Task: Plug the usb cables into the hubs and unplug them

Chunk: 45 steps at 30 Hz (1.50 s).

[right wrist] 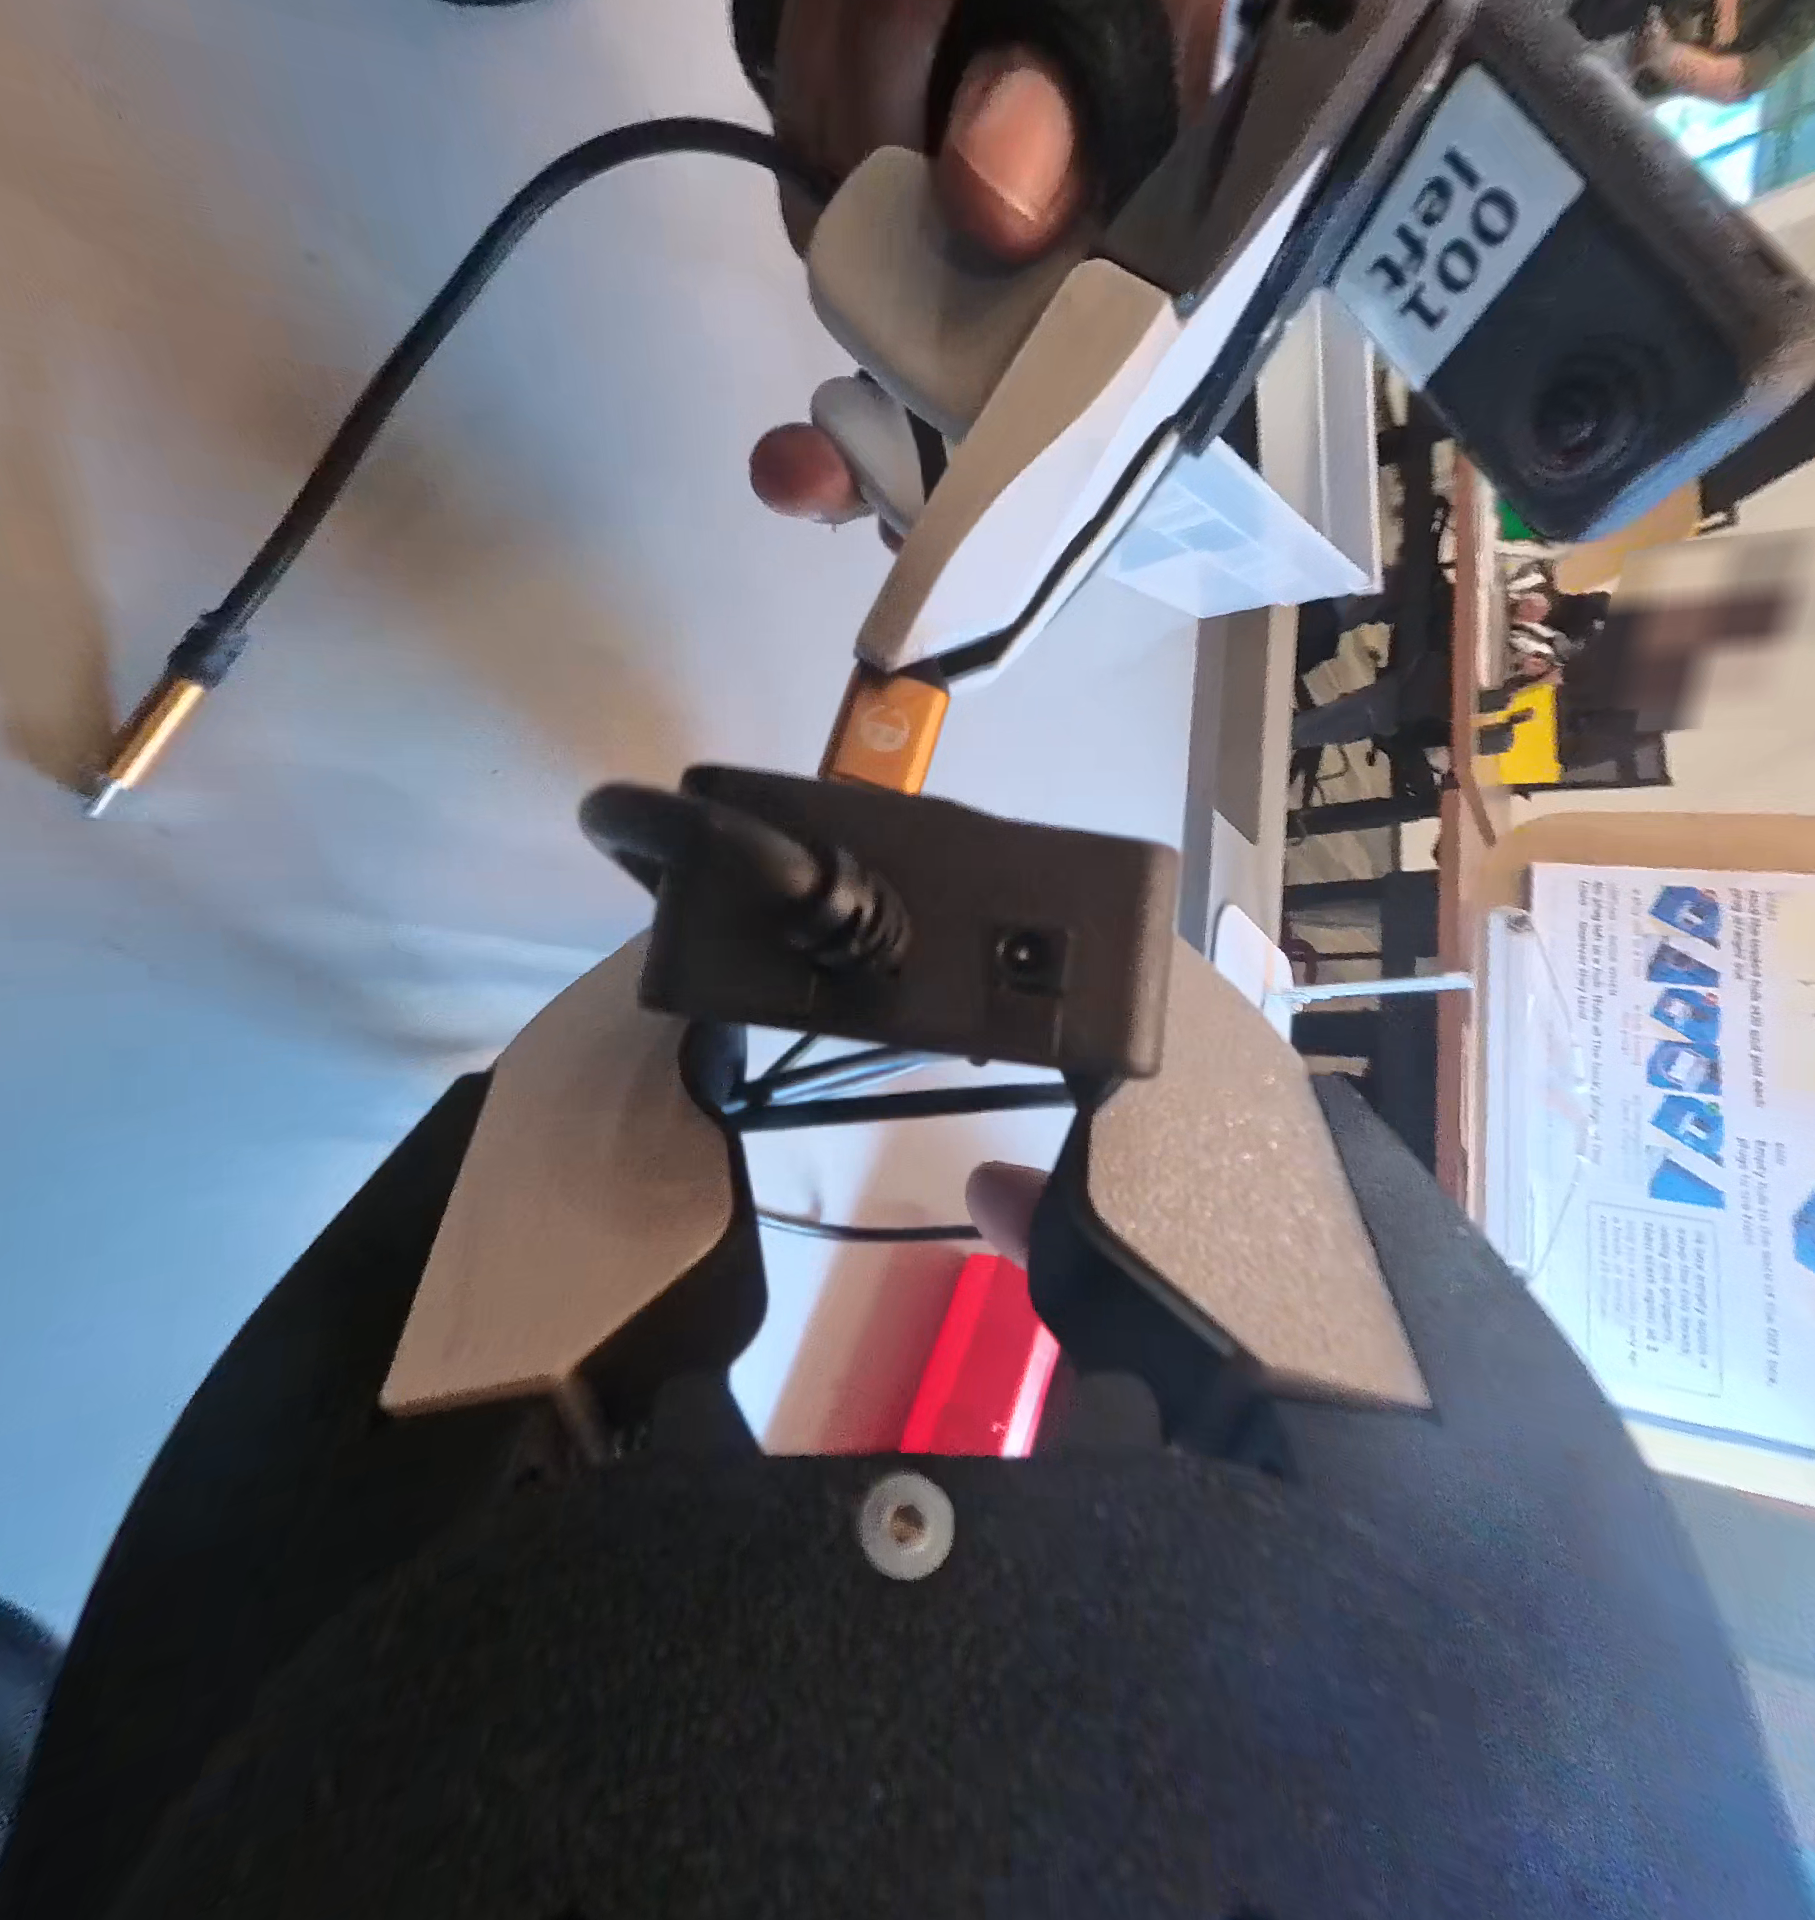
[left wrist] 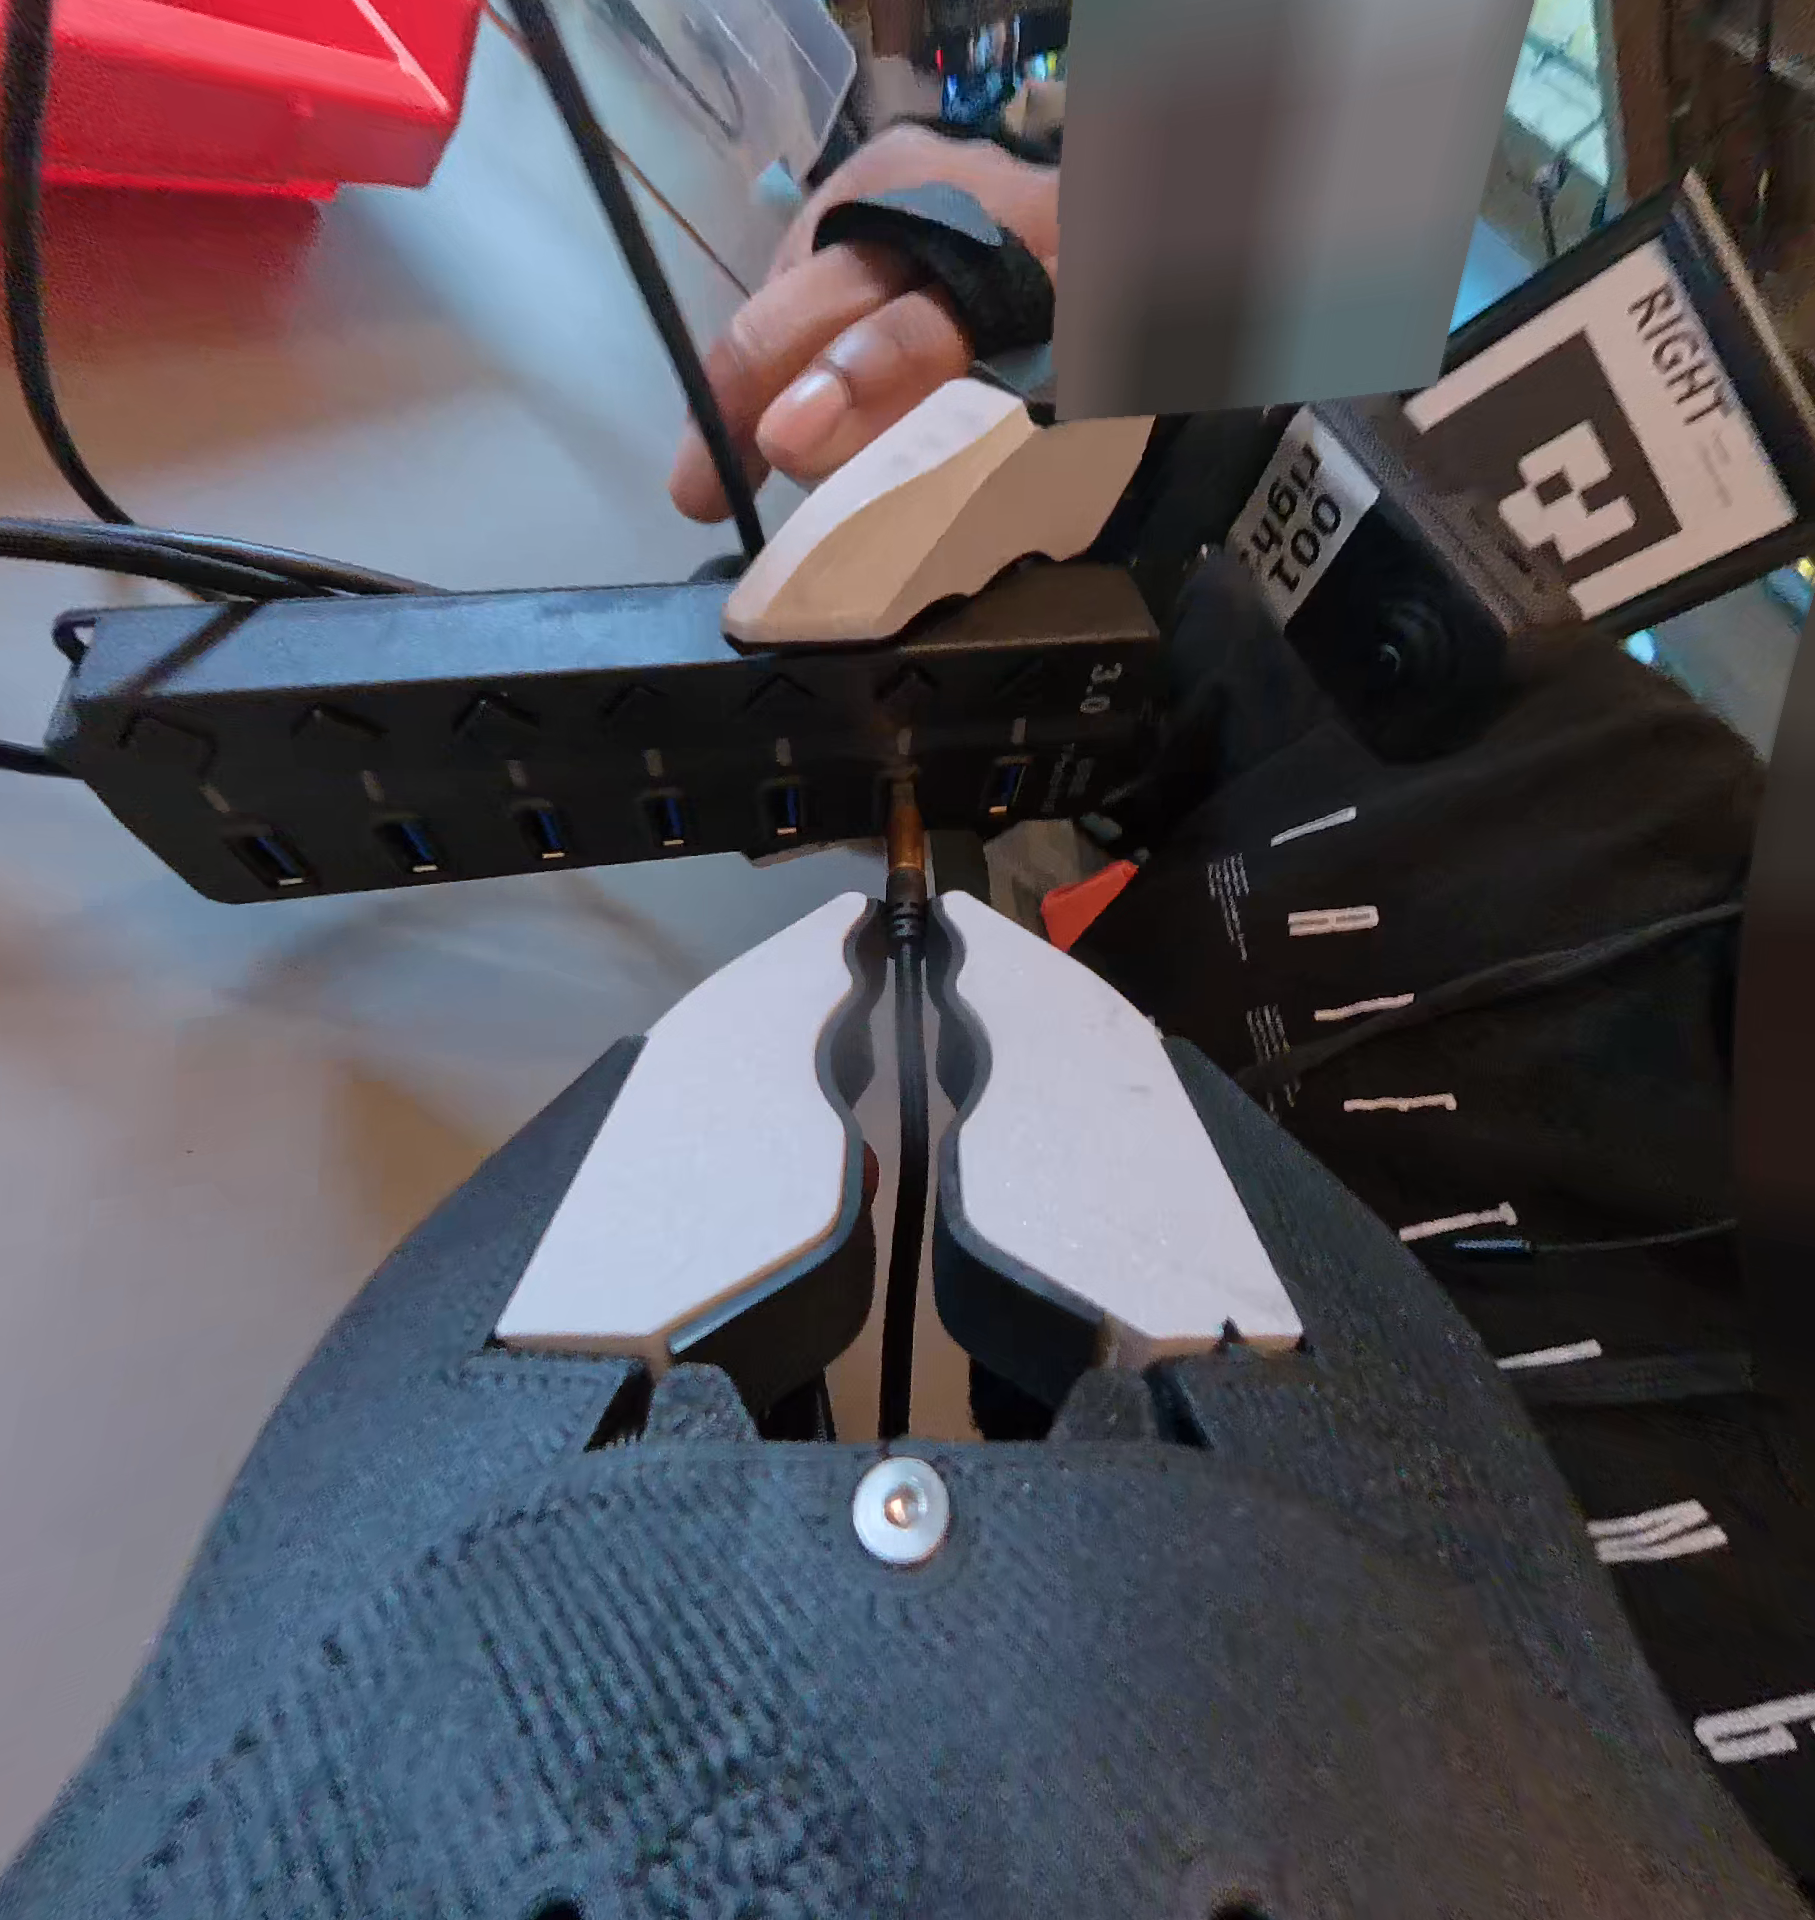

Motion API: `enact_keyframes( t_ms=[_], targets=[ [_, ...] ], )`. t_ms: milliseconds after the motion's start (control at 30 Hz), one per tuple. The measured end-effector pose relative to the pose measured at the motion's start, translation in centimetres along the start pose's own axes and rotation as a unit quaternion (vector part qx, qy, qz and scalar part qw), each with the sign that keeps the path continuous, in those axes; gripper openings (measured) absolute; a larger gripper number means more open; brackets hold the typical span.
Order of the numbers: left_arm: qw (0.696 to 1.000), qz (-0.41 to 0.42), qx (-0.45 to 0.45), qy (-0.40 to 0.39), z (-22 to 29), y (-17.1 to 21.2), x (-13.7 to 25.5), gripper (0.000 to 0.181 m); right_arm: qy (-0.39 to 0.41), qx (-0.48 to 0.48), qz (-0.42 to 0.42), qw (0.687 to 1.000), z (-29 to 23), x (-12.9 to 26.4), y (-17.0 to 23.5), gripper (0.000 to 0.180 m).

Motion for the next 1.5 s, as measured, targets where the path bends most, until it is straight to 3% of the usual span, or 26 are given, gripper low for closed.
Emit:
enact_keyframes(
  t_ms=[267, 600, 700, 800, 933, 1067, 1200, 1333, 1500],
  targets=[
    [0.998, 0.053, 0.005, -0.037, -0.1, -0.2, 0.2, 0.007, 0.025, -0.030, -0.031, 0.999, 0.5, -0.3, -0.1, 0.064],
    [0.996, 0.071, -0.015, -0.051, 0.0, -0.3, -0.1, 0.007, 0.027, -0.038, -0.004, 0.999, 0.7, -0.3, -0.2, 0.064],
    [0.994, 0.079, -0.071, -0.035, 1.7, -0.3, 0.9, 0.010, 0.028, -0.055, 0.046, 0.997, 1.5, 0.7, -1.2, 0.064],
    [0.979, 0.153, -0.119, -0.065, 2.4, -1.1, 5.3, 0.024, 0.019, -0.086, 0.092, 0.992, 2.4, 2.0, -1.5, 0.063],
    [0.957, 0.173, -0.110, -0.206, -1.8, 0.1, 9.8, 0.034, -0.020, -0.171, 0.180, 0.968, 4.0, 4.0, -2.2, 0.063],
    [0.962, 0.171, -0.062, -0.205, -4.7, 1.6, 9.2, 0.033, -0.024, -0.217, 0.228, 0.949, 7.0, 5.7, -2.2, 0.063],
    [0.963, 0.186, -0.031, -0.195, -6.0, 1.8, 9.1, 0.031, 0.008, -0.249, 0.199, 0.948, 13.2, 7.5, 1.0, 0.063],
    [0.964, 0.189, -0.025, -0.187, -6.2, 2.1, 8.9, 0.029, 0.061, -0.295, 0.144, 0.943, 20.0, 8.1, 6.9, 0.063],
    [0.964, 0.173, -0.032, -0.200, -6.3, 2.2, 8.1, 0.029, 0.128, -0.375, 0.079, 0.915, 25.1, 5.2, 16.4, 0.063]
  ],
)
Point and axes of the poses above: each gripper's, where its closed fingertips meet, x back along the fingers, y out of its underside, z = x × y across the jaws, the point moved 2 cm from there along x, back along the fingers, and after that the axes turned 13 degrees about -z, right-handed, at the moved point
